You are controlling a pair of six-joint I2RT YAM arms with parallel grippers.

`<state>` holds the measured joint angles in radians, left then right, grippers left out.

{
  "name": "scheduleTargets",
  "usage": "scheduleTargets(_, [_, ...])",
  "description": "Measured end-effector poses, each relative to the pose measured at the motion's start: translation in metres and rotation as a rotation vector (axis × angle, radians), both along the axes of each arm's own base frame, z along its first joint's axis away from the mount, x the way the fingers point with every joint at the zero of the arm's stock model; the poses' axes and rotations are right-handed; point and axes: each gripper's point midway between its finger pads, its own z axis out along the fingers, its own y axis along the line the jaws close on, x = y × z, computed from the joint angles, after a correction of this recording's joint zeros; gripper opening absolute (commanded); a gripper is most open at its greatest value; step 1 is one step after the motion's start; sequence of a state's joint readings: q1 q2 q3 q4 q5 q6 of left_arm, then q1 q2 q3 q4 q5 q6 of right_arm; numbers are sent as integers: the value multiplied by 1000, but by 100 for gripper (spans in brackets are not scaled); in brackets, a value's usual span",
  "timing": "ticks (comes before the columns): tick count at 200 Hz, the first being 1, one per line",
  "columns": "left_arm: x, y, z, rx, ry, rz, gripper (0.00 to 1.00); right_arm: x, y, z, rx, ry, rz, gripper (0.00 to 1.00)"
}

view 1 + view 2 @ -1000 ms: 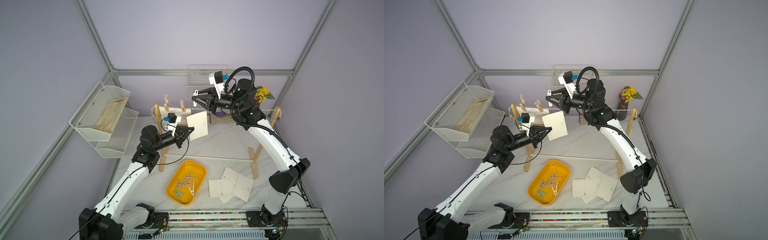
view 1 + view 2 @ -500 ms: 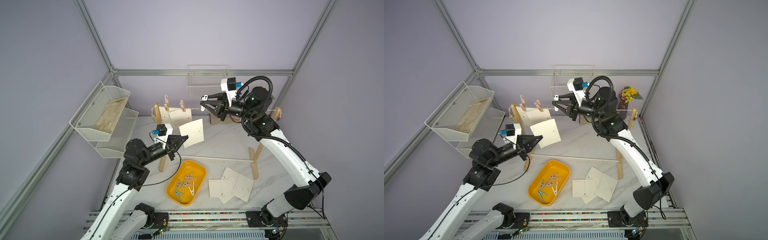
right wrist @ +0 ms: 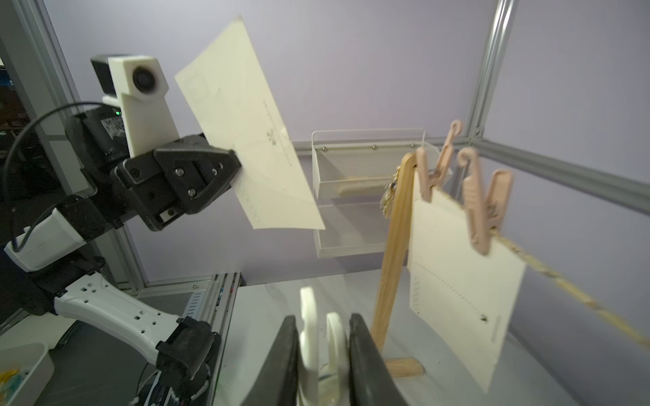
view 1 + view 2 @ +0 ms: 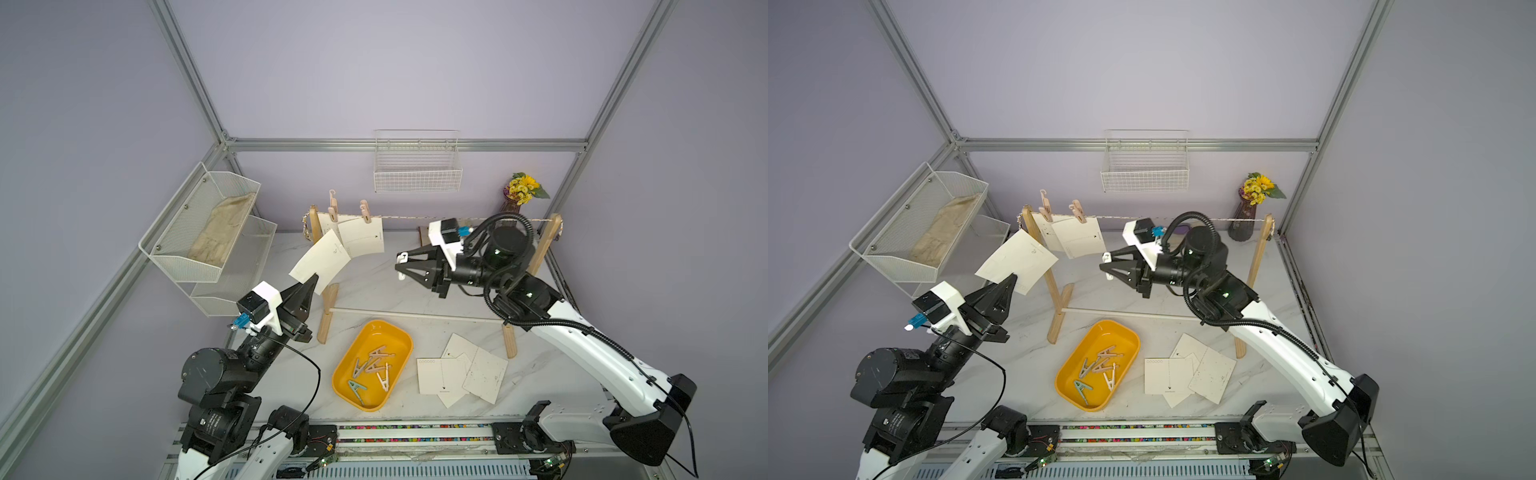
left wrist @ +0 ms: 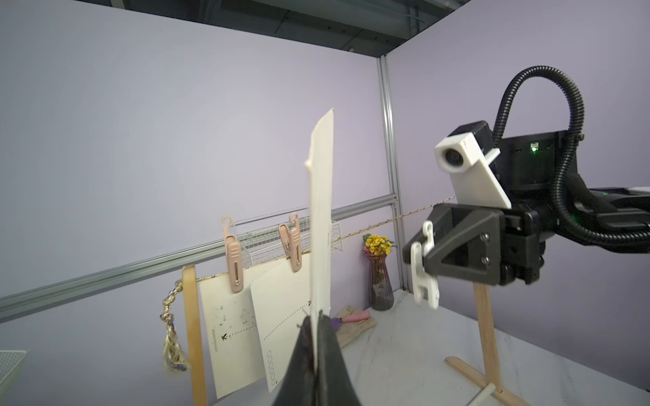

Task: Remove the postcards from the strings
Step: Place the clamp in the storage box, then place the postcard on the postcard.

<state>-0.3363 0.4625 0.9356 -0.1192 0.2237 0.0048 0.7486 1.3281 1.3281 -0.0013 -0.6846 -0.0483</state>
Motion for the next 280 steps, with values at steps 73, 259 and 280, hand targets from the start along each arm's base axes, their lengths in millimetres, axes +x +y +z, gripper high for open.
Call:
scheduleTargets(73, [3,9,-4,2,13,57,0,-15,52,-207,-320,290,31,50])
scheduleTargets(259, [24,-129,-73,170,389,-704,0,6,-169,17,285,-26,-781,77])
scheduleTargets(280, [17,-160,-95,212,481,-819,0,7,-182,34,306,-60,-846,77])
